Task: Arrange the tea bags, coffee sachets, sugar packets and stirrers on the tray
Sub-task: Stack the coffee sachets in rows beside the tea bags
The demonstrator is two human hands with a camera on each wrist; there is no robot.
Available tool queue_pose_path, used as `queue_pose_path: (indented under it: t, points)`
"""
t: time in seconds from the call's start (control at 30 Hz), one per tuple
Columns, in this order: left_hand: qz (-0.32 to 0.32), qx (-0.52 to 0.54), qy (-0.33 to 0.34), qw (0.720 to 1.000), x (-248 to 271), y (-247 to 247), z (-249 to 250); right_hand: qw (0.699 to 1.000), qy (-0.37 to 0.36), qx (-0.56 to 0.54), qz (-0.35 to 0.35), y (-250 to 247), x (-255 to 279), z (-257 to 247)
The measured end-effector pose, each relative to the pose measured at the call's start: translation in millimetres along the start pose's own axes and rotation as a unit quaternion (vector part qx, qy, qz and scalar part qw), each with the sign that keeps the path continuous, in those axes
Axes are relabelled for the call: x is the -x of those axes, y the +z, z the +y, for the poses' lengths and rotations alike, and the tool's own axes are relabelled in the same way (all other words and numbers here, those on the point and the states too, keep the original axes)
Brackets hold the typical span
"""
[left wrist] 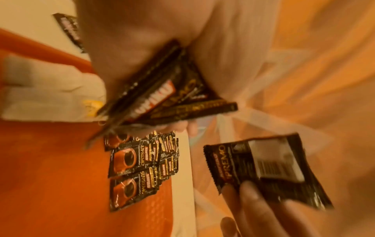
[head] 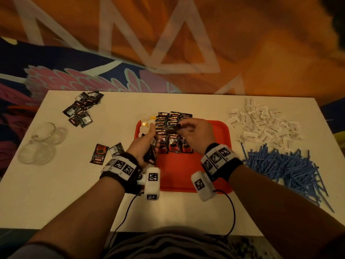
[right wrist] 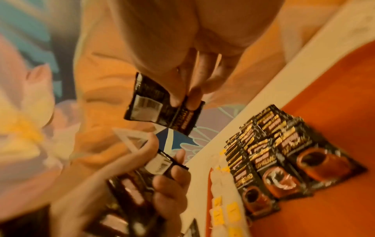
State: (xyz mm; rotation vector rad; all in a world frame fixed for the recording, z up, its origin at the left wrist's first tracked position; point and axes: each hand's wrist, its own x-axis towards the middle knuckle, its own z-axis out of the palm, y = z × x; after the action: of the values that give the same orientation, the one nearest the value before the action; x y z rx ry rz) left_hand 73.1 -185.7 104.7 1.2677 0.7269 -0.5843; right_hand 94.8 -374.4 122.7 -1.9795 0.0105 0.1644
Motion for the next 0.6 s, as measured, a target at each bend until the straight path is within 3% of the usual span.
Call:
queue_pose_path:
  t: [0.07,0.17,0.33,0.47,0.6]
  points:
    - [-0.054,0.031,-0.045,0.997,3.0,-2.5,1.4,0.998,-0.061,0.029,-0.009,0.5,5.9,-2.9]
    - [-0.048,0.042,-0.002,0.998,10.9,3.3,4.9,0.992,-0.106,0.055,-0.045,3.5,13.5,-2.1]
    - [0.040,0.023,0.140,0.989,11.8,7.4,7.1,0.996,0.004,-0.069,-0.060,10.5,19.1,-4.7]
    - [0.035,0.003,0.162,0.986,17.0,8.4,5.1,0.994,0.047,0.035,-0.092,20.4,18.0,-3.8]
    - [0.030,-0.031,0.162,0.986,21.4,7.2,3.0,0.994,0.032,0.088,-0.048,25.4,15.1,2.2]
